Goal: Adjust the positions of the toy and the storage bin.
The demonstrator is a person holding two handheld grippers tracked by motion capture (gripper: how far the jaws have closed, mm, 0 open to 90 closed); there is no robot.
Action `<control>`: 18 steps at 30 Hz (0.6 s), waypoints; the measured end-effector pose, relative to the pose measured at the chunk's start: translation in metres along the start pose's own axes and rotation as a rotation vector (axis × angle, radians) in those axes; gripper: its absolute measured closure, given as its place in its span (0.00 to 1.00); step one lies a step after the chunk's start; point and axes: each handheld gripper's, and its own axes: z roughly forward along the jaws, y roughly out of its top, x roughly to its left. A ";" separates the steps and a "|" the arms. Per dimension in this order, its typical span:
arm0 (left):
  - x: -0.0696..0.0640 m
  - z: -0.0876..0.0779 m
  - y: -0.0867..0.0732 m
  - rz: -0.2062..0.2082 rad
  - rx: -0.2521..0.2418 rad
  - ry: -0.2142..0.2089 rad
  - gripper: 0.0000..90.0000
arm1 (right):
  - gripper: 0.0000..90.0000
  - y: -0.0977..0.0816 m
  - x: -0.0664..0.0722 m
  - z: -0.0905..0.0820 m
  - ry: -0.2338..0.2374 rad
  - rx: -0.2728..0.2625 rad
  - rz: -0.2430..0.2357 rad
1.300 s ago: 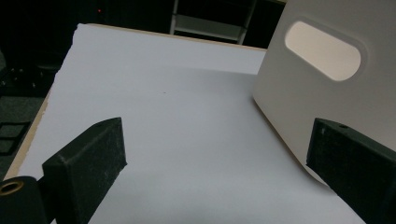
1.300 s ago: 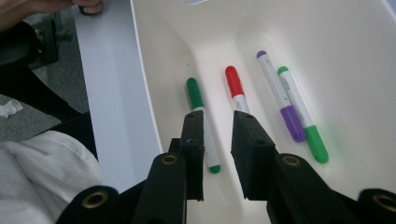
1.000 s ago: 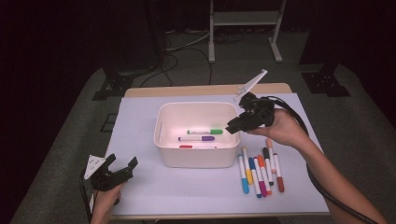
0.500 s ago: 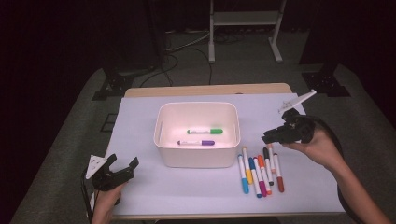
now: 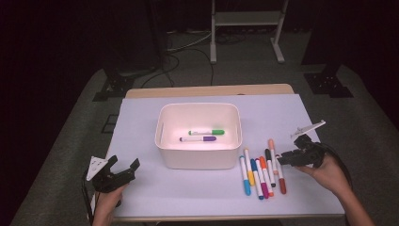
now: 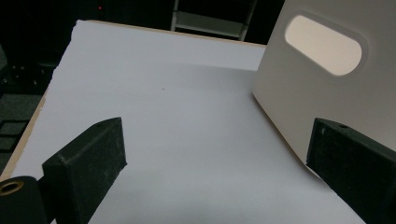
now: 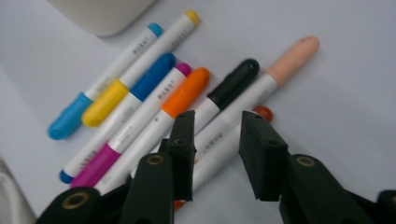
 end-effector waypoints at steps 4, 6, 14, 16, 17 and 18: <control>0.000 0.000 0.000 0.001 -0.001 -0.002 0.04 | 0.71 -0.012 0.000 0.012 -0.019 0.014 0.025; 0.000 0.000 0.000 0.001 -0.001 -0.002 0.04 | 0.70 -0.016 0.000 0.017 -0.031 0.019 0.040; 0.000 0.000 0.000 -0.001 -0.004 -0.003 0.04 | 0.68 -0.024 0.000 0.019 -0.087 0.032 0.043; 0.000 0.000 0.000 -0.001 -0.005 -0.003 0.04 | 0.68 -0.026 0.001 0.018 -0.117 0.045 0.033; 0.000 0.000 0.000 -0.001 -0.005 -0.003 0.04 | 0.68 -0.027 0.001 0.017 -0.132 0.051 0.029; 0.000 0.000 0.000 -0.001 -0.004 -0.003 0.04 | 0.68 -0.029 0.002 0.016 -0.147 0.057 0.032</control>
